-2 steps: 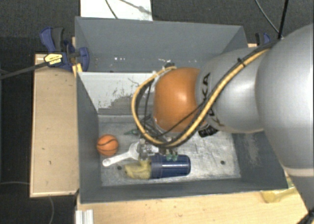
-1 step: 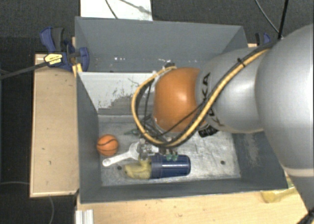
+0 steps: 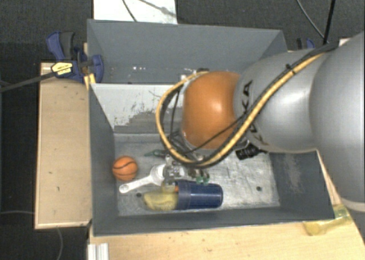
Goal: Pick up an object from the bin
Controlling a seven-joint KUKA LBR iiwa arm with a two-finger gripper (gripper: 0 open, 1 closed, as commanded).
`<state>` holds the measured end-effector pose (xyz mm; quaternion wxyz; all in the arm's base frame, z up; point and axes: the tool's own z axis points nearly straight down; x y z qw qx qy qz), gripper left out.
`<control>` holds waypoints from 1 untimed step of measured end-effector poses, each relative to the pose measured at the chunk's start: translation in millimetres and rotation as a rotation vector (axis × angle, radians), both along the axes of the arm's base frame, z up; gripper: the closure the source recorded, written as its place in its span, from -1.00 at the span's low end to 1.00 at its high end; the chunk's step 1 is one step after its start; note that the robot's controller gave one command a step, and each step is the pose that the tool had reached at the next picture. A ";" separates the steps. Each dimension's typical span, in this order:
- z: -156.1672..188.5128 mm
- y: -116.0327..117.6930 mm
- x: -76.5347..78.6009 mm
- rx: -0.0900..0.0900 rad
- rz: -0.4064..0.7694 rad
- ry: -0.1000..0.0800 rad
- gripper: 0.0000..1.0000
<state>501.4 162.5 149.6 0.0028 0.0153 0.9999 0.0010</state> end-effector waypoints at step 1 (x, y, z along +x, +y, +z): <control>19.8 1.6 1.3 0.001 -0.026 -0.002 1.00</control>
Offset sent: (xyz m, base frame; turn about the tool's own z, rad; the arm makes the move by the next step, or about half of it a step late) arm -0.0027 0.0057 0.0280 -0.0161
